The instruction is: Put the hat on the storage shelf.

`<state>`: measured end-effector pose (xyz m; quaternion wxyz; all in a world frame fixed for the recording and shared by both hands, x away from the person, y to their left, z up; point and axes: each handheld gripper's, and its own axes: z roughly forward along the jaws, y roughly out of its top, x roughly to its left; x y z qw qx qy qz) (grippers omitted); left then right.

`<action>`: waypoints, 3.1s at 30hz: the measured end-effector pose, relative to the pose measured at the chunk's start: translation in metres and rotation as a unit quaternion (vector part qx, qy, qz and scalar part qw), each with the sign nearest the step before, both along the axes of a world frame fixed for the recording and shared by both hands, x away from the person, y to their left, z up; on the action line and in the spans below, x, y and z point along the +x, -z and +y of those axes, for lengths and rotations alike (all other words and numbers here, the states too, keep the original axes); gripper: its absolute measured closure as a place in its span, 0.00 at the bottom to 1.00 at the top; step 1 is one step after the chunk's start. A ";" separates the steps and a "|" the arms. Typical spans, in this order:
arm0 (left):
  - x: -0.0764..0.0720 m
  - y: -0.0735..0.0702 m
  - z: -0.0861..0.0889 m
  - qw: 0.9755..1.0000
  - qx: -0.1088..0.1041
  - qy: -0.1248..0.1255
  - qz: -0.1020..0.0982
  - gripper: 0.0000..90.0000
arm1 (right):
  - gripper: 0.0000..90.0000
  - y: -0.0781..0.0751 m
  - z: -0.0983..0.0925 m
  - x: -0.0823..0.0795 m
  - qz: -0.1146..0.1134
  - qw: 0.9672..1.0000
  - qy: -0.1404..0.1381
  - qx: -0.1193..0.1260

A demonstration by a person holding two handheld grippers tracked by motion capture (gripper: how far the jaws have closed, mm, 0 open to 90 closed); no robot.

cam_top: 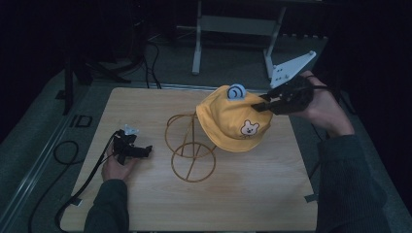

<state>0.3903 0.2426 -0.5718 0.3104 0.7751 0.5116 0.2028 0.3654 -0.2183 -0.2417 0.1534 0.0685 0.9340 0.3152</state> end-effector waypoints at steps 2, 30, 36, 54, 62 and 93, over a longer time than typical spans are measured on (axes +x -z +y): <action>0.000 0.000 0.000 1.000 0.000 0.000 0.000 0.02 | 0.84 0.000 0.001 0.000 0.000 1.000 -0.001 -0.002; 0.000 0.000 0.000 1.000 0.000 0.000 0.000 0.02 | 0.84 -0.008 0.036 -0.002 -0.008 1.000 -0.022 -0.011; 0.000 0.000 0.000 1.000 0.000 0.000 0.000 0.02 | 0.84 -0.008 0.045 0.000 -0.004 1.000 -0.023 -0.021; 0.000 0.000 0.000 1.000 0.000 0.001 0.000 0.02 | 0.84 -0.011 0.087 0.001 -0.005 0.998 -0.043 -0.041; 0.000 0.000 0.000 1.000 0.000 0.001 0.000 0.02 | 0.84 -0.012 0.103 0.002 -0.004 0.998 -0.053 -0.045; 0.000 0.000 0.000 1.000 0.000 0.001 0.000 0.02 | 0.49 0.019 0.158 0.017 0.002 0.998 -0.049 -0.050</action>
